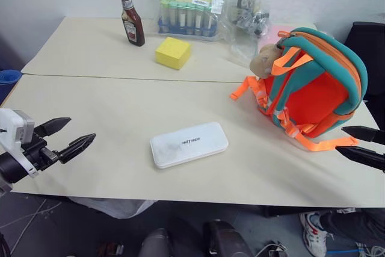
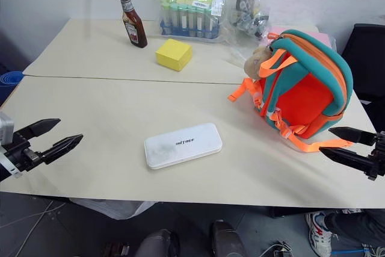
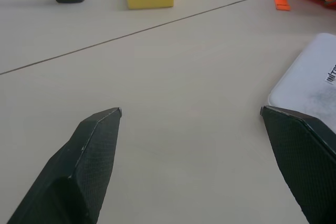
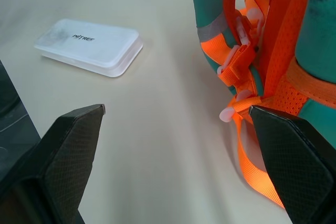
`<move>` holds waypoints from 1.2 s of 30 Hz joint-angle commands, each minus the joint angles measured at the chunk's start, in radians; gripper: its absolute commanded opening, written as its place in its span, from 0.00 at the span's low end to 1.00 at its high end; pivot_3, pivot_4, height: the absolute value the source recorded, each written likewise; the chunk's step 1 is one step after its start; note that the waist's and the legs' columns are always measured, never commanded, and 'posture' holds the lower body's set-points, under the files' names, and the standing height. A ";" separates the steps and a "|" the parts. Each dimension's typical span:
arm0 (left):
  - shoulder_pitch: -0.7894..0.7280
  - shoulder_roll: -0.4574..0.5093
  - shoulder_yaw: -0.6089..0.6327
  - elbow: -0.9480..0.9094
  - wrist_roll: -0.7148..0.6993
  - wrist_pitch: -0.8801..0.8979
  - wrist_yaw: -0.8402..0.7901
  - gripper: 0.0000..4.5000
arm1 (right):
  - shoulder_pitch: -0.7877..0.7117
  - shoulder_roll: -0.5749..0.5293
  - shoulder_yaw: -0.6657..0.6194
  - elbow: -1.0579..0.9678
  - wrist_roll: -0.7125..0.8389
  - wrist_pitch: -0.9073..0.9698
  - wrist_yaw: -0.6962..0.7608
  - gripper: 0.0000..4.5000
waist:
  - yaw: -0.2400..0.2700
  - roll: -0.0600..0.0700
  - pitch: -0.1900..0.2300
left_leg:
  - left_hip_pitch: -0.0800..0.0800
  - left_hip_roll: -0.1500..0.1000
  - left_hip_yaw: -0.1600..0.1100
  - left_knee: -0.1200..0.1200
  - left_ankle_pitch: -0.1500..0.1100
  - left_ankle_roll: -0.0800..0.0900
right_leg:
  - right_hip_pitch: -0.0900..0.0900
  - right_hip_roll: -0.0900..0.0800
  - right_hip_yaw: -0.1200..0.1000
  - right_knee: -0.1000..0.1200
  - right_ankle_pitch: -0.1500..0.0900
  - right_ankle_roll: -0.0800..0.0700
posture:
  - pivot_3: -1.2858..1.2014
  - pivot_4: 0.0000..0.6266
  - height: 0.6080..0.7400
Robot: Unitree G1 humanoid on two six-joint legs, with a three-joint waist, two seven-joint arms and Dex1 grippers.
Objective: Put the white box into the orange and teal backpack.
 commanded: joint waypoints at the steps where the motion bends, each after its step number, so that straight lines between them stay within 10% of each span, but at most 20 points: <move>1: 0.005 0.006 0.023 -0.025 0.001 -0.027 -0.002 0.99 | 0.007 0.012 -0.019 -0.006 -0.010 -0.022 -0.006 1.00 | 0.000 0.000 0.000 | 0.000 0.000 0.000 0.000 0.000 0.000 | 0.000 0.000 0.000 0.000 0.000 0.000 | 0.52 0.24 1.00; 19: 0.064 0.008 0.004 -0.104 0.005 0.002 0.017 0.99 | 0.023 0.065 0.045 -0.163 0.007 0.014 -0.030 1.00 | -0.004 0.000 0.000 | 0.000 0.000 0.000 0.000 0.000 -0.001 | 0.000 0.000 0.000 0.002 0.000 0.000 | 0.52 0.24 1.00; 33: 0.115 -0.054 -0.329 -0.220 0.206 -0.049 0.094 0.07 | -0.240 0.257 0.547 -0.251 -0.296 -0.194 -0.217 0.00 | -0.002 -0.001 0.001 | 0.001 0.000 0.000 0.002 0.001 0.000 | 0.000 0.000 0.000 0.004 0.000 0.000 | 0.52 0.24 1.00; 36: 0.078 -0.051 -0.382 -0.192 0.244 -0.056 0.107 0.00 | -0.335 0.309 0.624 -0.206 -0.353 -0.207 -0.256 0.00 | -0.002 -0.001 0.001 | 0.001 0.000 0.000 0.002 0.001 -0.001 | -0.001 0.000 0.000 0.004 0.000 0.000 | 0.52 0.24 1.00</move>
